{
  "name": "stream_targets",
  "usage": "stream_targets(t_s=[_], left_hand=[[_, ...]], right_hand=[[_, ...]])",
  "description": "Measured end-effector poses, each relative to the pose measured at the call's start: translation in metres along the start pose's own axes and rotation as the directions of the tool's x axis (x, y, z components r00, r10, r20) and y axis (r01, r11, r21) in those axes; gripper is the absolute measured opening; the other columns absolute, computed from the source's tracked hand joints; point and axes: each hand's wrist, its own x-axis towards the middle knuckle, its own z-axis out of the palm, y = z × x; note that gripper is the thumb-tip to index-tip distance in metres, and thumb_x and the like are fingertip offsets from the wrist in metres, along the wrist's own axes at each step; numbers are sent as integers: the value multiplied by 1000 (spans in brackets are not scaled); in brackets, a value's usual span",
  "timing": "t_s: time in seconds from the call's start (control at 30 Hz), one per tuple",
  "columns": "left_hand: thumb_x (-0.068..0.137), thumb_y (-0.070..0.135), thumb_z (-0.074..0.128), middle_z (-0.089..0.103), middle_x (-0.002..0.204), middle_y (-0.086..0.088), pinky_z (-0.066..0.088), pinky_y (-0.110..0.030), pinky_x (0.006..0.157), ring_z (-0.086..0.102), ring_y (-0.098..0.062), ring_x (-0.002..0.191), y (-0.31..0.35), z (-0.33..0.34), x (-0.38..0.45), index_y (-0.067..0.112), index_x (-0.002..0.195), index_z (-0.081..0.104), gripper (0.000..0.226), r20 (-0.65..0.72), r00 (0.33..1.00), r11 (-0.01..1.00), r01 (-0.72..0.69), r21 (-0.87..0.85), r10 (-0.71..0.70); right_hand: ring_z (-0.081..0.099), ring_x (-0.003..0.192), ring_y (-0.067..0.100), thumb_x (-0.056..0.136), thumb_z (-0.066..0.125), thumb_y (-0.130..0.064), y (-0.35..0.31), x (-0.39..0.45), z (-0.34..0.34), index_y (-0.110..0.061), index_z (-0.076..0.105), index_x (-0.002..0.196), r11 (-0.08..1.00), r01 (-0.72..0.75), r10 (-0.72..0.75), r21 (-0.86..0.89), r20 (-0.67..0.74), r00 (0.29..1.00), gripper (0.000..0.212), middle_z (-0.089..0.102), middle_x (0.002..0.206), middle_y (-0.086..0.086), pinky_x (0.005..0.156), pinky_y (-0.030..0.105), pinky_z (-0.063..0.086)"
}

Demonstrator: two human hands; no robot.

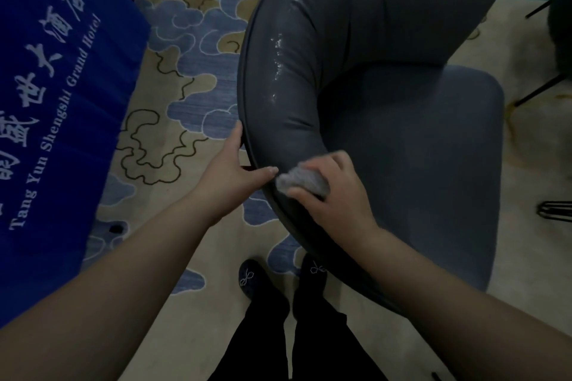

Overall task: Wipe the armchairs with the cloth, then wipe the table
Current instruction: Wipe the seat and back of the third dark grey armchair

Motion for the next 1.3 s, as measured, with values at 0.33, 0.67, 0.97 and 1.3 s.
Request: stream_targets(t_s=[0.33,0.67,0.97,1.3], left_hand=[[84,12,69,44,103,50,58,-28,69,68,-4,91,-2,2,6,56,141,18,88,-32,999,1000,20,-18,-21],[85,12,67,51,98,50,58,-28,70,60,9,95,-3,3,14,65,127,32,77,-100,995,999,-33,-37,29],[87,12,64,47,93,57,53,-16,58,64,8,85,11,-16,38,86,89,35,79,-42,998,998,-42,-48,40],[84,7,69,47,118,46,57,-27,75,67,-10,99,15,-49,81,71,124,31,84,107,991,994,-67,-89,77]], right_hand=[[53,76,5,87,63,-43,35,-46,-38,-29,66,106,981,192,-195,30,129,972,24,44,91,-8,65,18,47],[52,87,5,85,69,-19,9,57,7,-24,66,114,995,57,-52,83,-64,997,30,45,100,-1,80,6,41],[55,87,3,71,77,-40,2,66,24,-35,69,92,987,-17,47,159,-185,982,24,48,99,-7,78,14,48],[58,86,3,73,76,-36,-2,96,35,-34,64,89,984,43,-11,173,-184,983,20,49,94,-11,76,16,50]])
